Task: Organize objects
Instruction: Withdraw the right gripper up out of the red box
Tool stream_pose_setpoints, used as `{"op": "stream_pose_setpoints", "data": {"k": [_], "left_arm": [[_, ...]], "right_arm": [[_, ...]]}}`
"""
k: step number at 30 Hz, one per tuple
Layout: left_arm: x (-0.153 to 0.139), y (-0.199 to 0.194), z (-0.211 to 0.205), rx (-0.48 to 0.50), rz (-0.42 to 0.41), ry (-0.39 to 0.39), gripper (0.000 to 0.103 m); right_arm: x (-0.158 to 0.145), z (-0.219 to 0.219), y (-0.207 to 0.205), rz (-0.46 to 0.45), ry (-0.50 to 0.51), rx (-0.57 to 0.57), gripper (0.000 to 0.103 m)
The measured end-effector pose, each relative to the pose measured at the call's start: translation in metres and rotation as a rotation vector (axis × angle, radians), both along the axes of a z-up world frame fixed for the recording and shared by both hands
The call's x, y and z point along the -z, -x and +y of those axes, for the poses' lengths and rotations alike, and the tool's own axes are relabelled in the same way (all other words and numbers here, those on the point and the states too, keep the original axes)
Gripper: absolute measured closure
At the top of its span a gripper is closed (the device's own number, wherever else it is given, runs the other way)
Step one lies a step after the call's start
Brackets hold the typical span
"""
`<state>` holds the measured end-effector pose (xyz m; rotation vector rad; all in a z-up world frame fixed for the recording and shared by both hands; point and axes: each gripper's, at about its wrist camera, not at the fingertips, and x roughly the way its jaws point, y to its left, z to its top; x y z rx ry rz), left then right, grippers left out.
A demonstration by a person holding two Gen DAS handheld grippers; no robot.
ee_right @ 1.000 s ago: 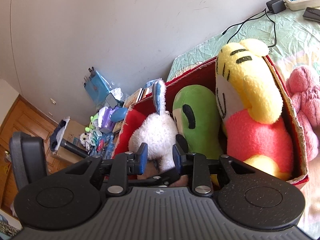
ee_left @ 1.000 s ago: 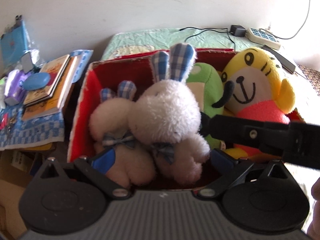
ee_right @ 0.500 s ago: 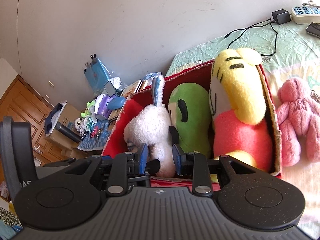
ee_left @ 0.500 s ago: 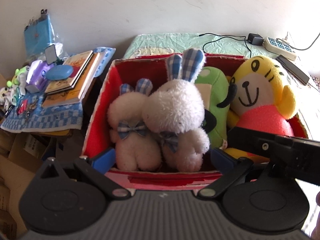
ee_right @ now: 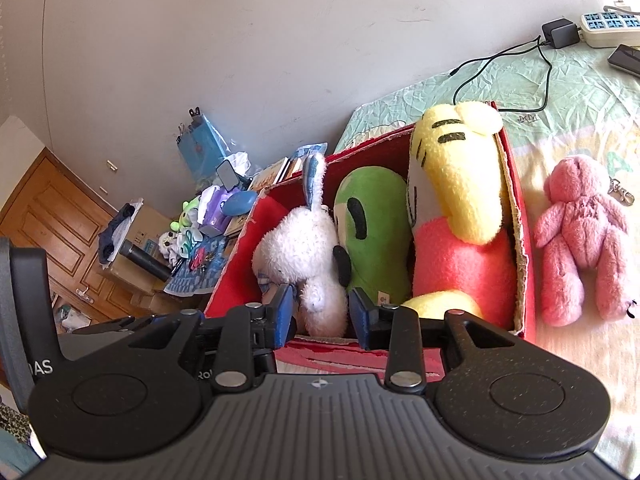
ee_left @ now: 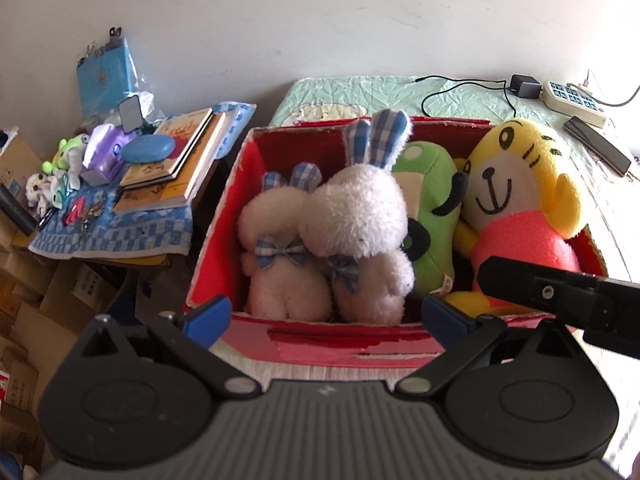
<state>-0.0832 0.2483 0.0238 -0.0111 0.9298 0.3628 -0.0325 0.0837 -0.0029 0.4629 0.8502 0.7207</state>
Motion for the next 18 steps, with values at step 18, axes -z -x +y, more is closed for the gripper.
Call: {"op": "stream_pose_setpoints", "data": {"k": [18], "left_arm": [[-0.004,0.019,-0.012,-0.062,0.035,0.022,0.002]], "right_arm": [[-0.009,-0.002,0.013,-0.035,0.011,-0.093,0.067]]}}
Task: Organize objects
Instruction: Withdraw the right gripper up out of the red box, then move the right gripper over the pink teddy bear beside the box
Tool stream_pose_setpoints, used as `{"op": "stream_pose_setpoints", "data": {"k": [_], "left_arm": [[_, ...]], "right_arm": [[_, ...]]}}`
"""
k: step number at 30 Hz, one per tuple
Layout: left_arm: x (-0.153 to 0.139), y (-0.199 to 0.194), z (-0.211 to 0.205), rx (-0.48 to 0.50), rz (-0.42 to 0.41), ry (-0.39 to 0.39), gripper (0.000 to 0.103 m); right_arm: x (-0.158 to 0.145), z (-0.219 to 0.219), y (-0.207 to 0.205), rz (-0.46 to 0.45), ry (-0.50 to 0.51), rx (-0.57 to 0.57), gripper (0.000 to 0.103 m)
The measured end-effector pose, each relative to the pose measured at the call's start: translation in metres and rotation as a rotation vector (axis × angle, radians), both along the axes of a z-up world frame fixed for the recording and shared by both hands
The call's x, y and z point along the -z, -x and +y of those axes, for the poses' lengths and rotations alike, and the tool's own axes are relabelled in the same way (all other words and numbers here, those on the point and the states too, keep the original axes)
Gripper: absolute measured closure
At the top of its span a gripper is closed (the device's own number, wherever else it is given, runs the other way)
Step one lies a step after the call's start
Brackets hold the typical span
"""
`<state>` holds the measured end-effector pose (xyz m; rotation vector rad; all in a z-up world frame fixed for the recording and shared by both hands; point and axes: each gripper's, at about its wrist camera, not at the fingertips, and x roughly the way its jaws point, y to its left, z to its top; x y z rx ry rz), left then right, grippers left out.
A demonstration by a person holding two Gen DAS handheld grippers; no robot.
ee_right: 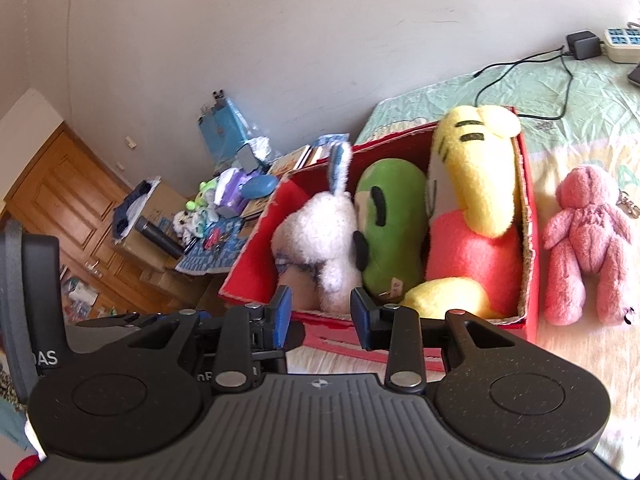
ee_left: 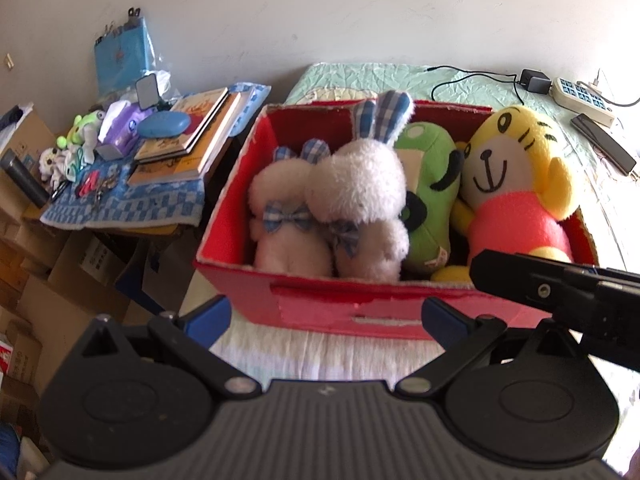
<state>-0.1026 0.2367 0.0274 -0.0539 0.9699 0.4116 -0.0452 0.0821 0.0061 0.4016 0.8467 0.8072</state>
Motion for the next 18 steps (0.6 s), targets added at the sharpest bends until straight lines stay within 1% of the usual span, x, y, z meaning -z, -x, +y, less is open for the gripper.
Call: {"op": "stream_pose_setpoints", "data": {"k": [5,8,13,18], "left_arm": [[0.007,0.008,-0.004,-0.020,0.030,0.024,0.002],[0.013,0.012,-0.008,-0.029,0.053,0.032,0.002],[0.027,0.015,-0.018,-0.024,0.095,0.046,0.002],[0.041,0.015,-0.032,-0.006,0.136,0.056,0.002]], "right_arm": [[-0.001,0.001,0.007,-0.012,0.006,-0.064,0.067],[0.002,0.003,0.011,-0.005,0.021,-0.093,0.067],[0.009,-0.002,0.016,0.021,0.042,-0.122,0.066],[0.016,-0.012,0.020,0.036,0.082,-0.127,0.066]]}}
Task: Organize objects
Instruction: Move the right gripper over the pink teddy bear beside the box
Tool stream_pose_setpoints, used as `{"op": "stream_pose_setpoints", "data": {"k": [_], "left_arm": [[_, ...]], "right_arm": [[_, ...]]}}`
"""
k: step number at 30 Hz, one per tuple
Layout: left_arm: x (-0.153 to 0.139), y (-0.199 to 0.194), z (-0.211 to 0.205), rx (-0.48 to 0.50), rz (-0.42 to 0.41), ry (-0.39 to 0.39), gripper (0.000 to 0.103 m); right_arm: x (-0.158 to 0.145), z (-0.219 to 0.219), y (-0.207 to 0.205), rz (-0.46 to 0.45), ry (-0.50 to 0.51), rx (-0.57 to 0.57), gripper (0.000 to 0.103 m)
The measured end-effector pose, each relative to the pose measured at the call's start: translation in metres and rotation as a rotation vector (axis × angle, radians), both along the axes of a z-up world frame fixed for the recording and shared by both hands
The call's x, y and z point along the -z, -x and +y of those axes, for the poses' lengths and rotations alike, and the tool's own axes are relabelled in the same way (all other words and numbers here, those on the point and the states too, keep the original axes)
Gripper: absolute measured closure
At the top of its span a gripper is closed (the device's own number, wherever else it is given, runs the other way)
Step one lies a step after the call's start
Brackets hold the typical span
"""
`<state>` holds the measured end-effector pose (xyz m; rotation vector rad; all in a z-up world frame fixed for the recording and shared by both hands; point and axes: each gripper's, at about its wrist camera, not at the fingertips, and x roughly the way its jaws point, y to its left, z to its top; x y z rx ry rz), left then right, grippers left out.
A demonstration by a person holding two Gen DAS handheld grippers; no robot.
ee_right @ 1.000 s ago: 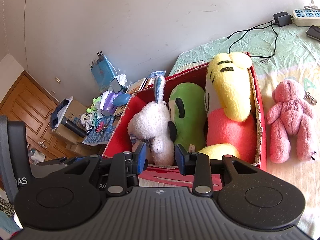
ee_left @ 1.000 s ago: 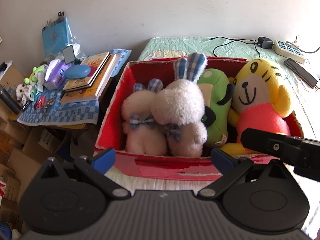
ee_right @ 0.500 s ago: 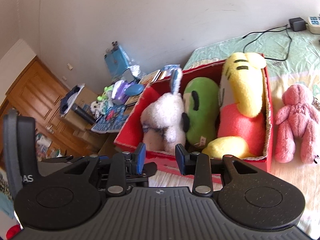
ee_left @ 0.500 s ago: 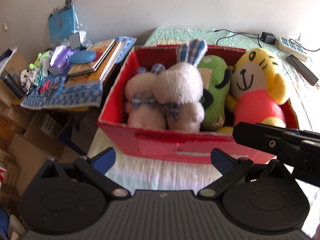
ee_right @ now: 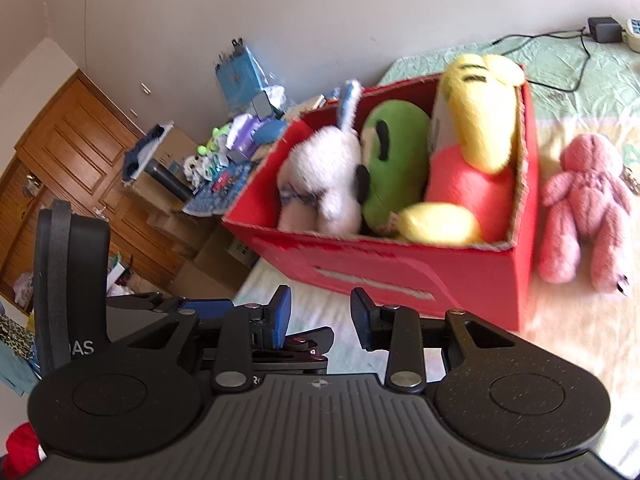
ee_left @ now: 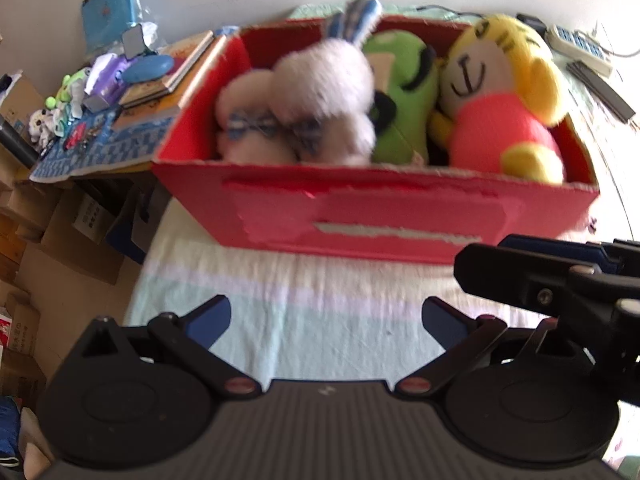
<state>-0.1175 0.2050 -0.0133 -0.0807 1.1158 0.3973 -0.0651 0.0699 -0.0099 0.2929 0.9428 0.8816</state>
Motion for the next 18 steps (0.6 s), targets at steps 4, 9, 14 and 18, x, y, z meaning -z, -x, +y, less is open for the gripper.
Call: {"op": "stream_pose_setpoints", "data": {"k": [4,9,14,18], "left_arm": [[0.010,-0.003,-0.014,0.029,0.024,0.007,0.002],[0.020,-0.009,-0.037,0.090,0.041,0.000,0.002],[0.031,-0.019,-0.059,0.154,0.056,0.015,0.002],[0.037,-0.027,-0.081,0.219,0.057,0.024,0.002]], "right_arm": [[0.009,-0.013,0.002,0.021,0.017,0.012,0.066],[0.018,-0.029,0.002,0.048,0.042,0.033,0.066],[0.029,-0.051,0.001,0.082,0.062,0.069,0.064],[0.038,-0.073,-0.002,0.111,0.069,0.110,0.064]]}}
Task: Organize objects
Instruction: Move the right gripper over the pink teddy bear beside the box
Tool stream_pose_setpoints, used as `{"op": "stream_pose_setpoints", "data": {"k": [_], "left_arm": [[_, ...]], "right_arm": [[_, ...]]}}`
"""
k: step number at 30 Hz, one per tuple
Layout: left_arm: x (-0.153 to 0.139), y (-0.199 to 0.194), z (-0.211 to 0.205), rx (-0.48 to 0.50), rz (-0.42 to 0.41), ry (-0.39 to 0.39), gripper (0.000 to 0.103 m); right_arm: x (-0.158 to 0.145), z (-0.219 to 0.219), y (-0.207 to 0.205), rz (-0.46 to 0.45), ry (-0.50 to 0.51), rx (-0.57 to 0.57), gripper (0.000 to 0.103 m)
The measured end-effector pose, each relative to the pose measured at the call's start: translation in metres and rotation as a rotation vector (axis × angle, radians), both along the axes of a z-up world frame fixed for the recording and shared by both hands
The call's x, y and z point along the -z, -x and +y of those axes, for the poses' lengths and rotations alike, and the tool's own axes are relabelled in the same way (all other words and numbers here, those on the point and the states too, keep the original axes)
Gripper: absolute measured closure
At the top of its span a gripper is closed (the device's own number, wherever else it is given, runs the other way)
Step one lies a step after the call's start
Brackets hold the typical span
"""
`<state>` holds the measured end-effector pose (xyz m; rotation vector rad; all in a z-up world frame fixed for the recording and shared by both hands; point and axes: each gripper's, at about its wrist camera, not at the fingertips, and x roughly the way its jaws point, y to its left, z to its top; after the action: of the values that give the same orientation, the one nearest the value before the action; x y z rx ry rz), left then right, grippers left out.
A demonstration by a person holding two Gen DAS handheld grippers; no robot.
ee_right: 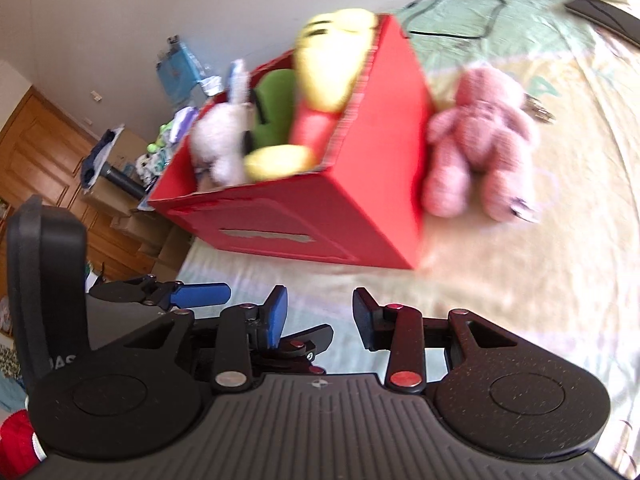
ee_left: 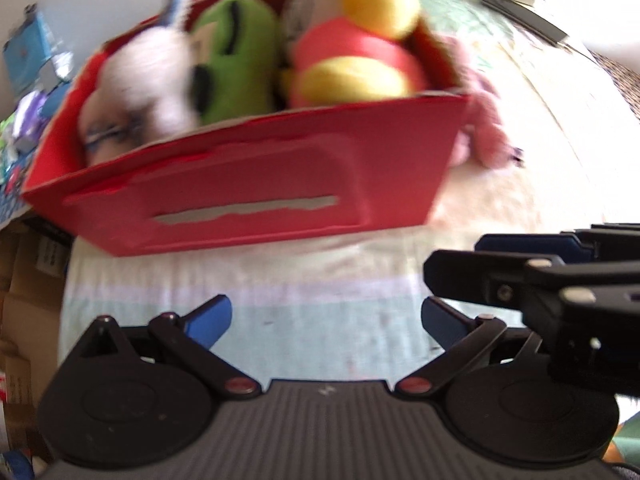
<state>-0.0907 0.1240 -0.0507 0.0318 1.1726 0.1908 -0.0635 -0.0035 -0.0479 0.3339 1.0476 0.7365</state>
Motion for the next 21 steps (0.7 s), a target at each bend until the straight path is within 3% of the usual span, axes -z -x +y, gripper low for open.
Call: {"op": "stream_pose_setpoints", "data": {"k": [10,21], "left_arm": [[0.008,-0.017,-0.052,0.150,-0.045,0.051,0.004],[0.026,-0.028,-0.079,0.232,-0.063,0.118,0.007]], "right_arm": [[0.012,-0.054,-0.016,0.033,-0.001,0.138,0.063],[0.030,-0.088,-0.064,0.049,-0.007,0.257,0.060]]}}
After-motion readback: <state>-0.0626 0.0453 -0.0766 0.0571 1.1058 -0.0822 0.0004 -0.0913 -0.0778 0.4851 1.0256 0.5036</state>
